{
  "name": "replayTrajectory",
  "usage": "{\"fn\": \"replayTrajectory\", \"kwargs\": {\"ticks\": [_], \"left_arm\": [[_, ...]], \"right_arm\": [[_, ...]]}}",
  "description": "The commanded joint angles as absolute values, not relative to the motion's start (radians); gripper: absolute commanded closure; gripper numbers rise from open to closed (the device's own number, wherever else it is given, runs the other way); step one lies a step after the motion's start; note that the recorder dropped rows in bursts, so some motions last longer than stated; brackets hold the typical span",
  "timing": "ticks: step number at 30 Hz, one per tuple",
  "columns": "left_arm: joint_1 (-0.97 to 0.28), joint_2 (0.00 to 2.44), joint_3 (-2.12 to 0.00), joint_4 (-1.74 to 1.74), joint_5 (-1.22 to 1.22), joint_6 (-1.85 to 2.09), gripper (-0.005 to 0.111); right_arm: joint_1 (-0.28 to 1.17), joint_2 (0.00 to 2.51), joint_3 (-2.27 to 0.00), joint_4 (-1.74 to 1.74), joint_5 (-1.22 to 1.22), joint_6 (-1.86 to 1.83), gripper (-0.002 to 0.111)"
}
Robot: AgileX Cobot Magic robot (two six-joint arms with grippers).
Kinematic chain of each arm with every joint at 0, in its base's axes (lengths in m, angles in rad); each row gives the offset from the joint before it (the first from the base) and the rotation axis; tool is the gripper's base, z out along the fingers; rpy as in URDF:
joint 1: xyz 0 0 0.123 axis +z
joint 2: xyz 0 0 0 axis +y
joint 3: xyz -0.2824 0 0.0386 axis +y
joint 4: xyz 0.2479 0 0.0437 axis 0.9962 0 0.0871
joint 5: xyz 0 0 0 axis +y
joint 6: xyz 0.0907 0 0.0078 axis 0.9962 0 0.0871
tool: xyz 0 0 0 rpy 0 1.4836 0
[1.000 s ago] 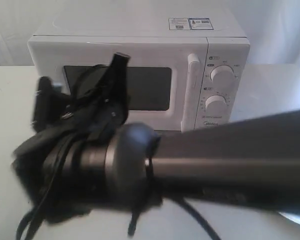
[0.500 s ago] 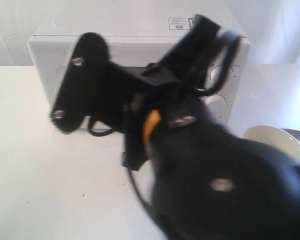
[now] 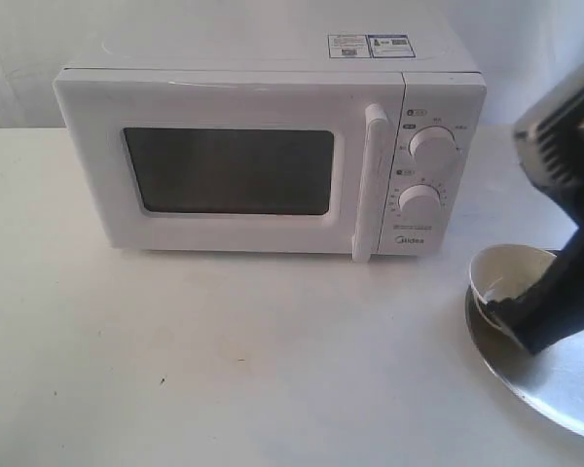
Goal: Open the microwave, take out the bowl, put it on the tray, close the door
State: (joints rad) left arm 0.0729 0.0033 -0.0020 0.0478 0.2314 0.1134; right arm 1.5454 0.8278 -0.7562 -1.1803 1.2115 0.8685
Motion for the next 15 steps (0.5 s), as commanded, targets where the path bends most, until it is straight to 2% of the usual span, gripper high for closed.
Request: {"fn": "replayTrajectory", "kwargs": {"ticks": [1,8,15], "left_arm": [[0.069,0.000,0.000,0.045,0.232,0.109,0.107],[0.069,0.000,0.000,0.045,0.232,0.109,0.107],[0.069,0.000,0.000,0.045,0.232,0.109,0.107]], "right_arm": [[1.543,0.745,-0.751,-1.177,1.221,0.875,0.108],[1.545,0.664,-0.742,-1.162,1.221,0.881,0.108],[1.513,0.436,-0.660,-1.065,1.221,0.905,0.108]]}}
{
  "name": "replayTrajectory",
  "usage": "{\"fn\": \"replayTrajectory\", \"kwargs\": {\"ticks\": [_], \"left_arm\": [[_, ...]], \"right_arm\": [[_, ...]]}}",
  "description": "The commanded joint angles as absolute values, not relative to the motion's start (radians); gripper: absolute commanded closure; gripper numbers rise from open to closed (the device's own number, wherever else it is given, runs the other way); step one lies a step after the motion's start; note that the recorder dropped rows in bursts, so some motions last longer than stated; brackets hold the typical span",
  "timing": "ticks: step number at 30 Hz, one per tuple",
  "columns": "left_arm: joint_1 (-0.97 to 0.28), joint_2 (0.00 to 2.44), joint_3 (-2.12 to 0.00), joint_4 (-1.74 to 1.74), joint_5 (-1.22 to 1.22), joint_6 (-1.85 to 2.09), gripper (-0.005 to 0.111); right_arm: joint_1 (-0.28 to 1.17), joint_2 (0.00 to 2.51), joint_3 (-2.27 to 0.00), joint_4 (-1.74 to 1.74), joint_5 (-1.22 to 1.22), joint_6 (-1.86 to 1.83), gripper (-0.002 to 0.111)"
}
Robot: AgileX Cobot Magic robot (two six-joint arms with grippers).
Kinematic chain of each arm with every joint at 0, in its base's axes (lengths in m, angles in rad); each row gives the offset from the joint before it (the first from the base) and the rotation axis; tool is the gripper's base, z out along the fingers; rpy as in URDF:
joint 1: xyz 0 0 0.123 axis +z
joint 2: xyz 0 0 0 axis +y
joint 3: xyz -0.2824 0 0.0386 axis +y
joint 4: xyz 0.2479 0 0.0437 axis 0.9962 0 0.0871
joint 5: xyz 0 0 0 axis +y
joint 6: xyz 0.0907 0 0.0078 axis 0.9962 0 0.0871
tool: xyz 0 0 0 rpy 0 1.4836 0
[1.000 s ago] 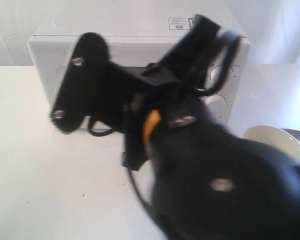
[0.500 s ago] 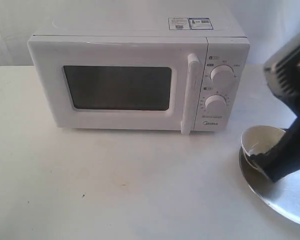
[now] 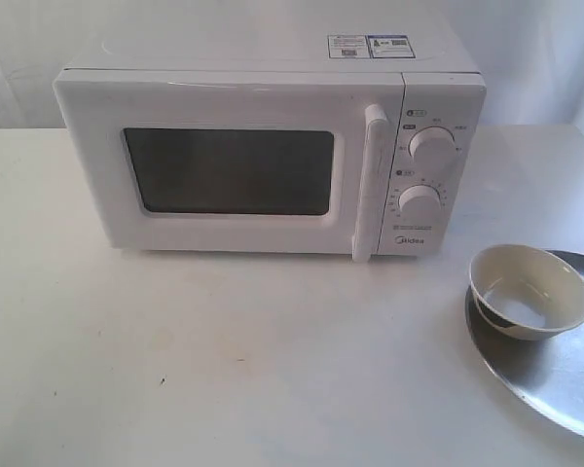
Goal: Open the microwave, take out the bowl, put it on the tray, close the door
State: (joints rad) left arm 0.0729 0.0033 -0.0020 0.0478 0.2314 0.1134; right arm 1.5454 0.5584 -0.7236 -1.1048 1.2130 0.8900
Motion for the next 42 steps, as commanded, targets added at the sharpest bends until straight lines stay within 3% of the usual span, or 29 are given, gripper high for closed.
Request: {"fn": "replayTrajectory", "kwargs": {"ticks": [1,4,6,9,12,15,16,18,25,37,42], "left_arm": [[0.069,0.000,0.000,0.045,0.232,0.109,0.107],[0.069,0.000,0.000,0.045,0.232,0.109,0.107],[0.069,0.000,0.000,0.045,0.232,0.109,0.107],[0.069,0.000,0.000,0.045,0.232,0.109,0.107],[0.069,0.000,0.000,0.045,0.232,0.109,0.107],[0.069,0.000,0.000,0.045,0.232,0.109,0.107],[0.069,0.000,0.000,0.045,0.232,0.109,0.107],[0.069,0.000,0.000,0.045,0.232,0.109,0.107],[0.069,0.000,0.000,0.045,0.232,0.109,0.107],[0.069,0.000,0.000,0.045,0.232,0.109,0.107],[0.069,0.000,0.000,0.045,0.232,0.109,0.107]], "right_arm": [[1.468,0.397,-0.624,-1.076,1.145,0.919,0.108],[1.263,0.301,-0.501,-1.103,0.794,1.033,0.108],[1.018,0.237,-0.409,-1.079,0.541,1.215,0.108],[0.620,0.173,-0.273,-0.670,0.261,1.302,0.108],[0.400,0.147,-0.095,-0.448,0.000,1.304,0.108],[0.368,0.147,0.000,-0.465,0.067,1.302,0.108],[0.371,0.147,0.000,-0.469,0.290,1.302,0.108],[0.371,0.150,0.000,-0.502,0.433,1.304,0.108],[0.371,0.000,0.000,-0.527,0.367,1.117,0.108],[0.343,0.000,0.000,0.079,0.310,-0.295,0.108],[0.277,0.000,0.000,0.144,0.317,-0.375,0.108]]}}
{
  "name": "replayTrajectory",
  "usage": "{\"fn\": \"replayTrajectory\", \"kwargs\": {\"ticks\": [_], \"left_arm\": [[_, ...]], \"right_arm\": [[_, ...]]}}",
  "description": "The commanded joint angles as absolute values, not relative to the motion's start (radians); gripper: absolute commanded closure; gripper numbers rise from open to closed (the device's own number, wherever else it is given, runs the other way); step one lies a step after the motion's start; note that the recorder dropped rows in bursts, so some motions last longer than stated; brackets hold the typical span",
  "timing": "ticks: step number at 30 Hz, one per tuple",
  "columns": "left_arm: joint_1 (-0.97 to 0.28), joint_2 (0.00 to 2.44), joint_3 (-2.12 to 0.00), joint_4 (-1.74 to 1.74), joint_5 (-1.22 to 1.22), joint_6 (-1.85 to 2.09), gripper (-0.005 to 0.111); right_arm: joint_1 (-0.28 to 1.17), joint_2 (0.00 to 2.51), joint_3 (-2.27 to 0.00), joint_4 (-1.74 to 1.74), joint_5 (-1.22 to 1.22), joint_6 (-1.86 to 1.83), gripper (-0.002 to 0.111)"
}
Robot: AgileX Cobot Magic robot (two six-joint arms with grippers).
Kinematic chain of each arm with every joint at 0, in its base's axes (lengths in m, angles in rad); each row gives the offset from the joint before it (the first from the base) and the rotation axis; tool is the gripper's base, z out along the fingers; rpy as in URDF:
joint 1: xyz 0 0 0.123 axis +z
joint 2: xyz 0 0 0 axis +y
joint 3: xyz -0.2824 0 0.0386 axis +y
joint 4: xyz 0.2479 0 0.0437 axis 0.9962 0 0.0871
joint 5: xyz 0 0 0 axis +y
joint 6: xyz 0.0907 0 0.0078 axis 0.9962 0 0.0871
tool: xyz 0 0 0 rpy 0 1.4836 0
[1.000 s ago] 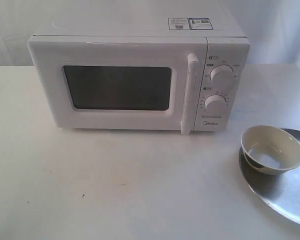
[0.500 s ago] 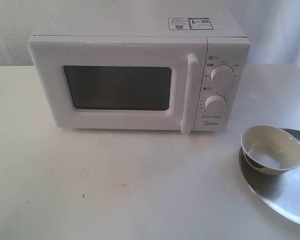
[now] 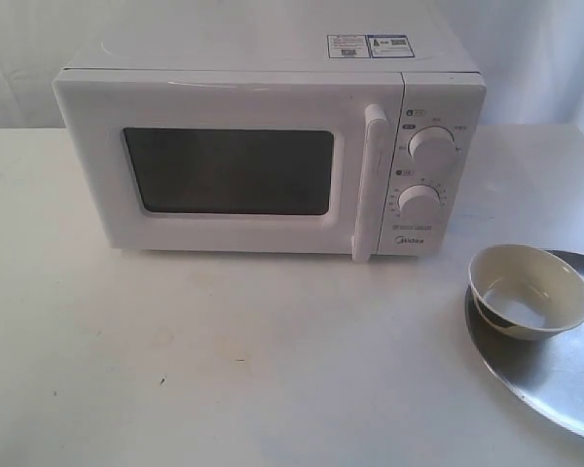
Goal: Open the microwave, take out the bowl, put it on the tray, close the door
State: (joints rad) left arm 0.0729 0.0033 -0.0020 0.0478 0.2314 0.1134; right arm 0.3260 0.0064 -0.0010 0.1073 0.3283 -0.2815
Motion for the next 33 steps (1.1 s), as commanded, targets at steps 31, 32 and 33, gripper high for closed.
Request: {"fn": "replayTrajectory", "kwargs": {"ticks": [31,32,33], "left_arm": [[0.069,0.000,0.000,0.045,0.232,0.109,0.107],[0.069,0.000,0.000,0.045,0.232,0.109,0.107],[0.069,0.000,0.000,0.045,0.232,0.109,0.107]], "right_arm": [[0.199,0.000,0.000,-0.078,0.317,-0.046,0.108],[0.199,0.000,0.000,-0.078,0.317,-0.046,0.108],[0.199,0.000,0.000,-0.078,0.317,-0.046,0.108]]}}
